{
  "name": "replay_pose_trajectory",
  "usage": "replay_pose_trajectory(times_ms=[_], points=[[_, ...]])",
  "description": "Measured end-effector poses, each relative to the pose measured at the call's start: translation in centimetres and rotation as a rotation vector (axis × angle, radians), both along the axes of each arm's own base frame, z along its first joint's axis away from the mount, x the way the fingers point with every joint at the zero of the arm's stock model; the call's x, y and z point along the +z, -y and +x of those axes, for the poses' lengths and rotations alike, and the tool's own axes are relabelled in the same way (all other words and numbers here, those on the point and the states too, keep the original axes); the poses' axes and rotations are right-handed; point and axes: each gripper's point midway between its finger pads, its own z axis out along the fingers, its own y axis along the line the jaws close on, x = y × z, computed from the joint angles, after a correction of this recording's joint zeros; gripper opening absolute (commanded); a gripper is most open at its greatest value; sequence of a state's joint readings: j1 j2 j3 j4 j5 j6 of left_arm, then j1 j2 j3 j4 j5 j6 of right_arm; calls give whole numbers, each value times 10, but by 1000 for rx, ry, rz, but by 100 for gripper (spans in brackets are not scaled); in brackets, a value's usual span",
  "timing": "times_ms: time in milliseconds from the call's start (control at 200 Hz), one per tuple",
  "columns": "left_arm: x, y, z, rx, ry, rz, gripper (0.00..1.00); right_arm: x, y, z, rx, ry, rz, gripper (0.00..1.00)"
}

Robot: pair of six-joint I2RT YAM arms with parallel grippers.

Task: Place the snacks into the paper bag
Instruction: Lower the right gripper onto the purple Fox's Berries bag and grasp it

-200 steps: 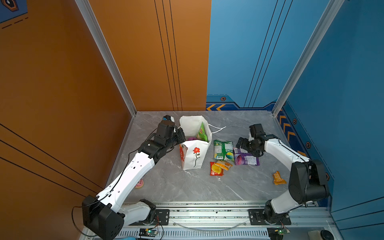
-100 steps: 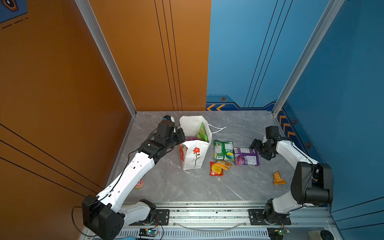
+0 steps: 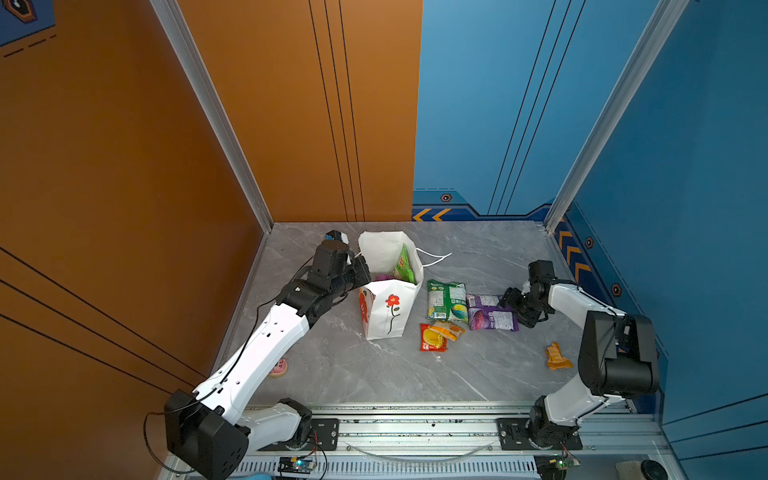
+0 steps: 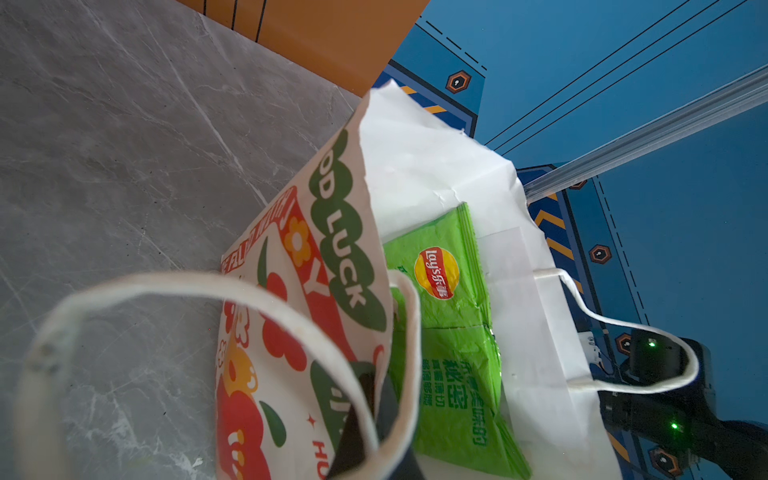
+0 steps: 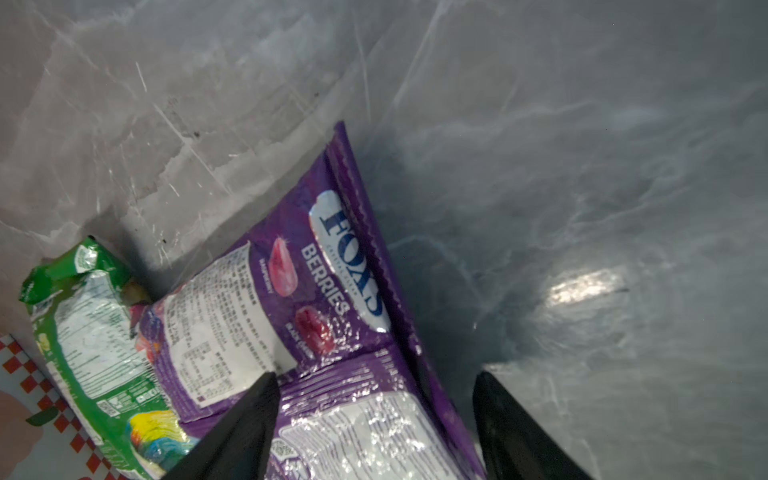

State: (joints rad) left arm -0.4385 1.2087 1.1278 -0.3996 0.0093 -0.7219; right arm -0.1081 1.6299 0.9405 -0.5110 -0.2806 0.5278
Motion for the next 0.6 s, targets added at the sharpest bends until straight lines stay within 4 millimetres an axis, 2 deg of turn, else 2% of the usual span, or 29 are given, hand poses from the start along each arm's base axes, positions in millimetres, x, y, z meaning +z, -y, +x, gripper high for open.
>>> replay_pose_trajectory(times_ms=[150,285,430,601], points=[[-1,0,0,0,-2,1,0,-7,-6,1,2,0,30,61],[-2,1,1,0,-3,1,0,-7,-10,4,2,15,55,40],[-2,1,3,0,-2,1,0,-8,-13,5,-8,29,84,24],[-2,2,3,-3,-1,-2,0,-5,-14,5,-24,58,107,16]])
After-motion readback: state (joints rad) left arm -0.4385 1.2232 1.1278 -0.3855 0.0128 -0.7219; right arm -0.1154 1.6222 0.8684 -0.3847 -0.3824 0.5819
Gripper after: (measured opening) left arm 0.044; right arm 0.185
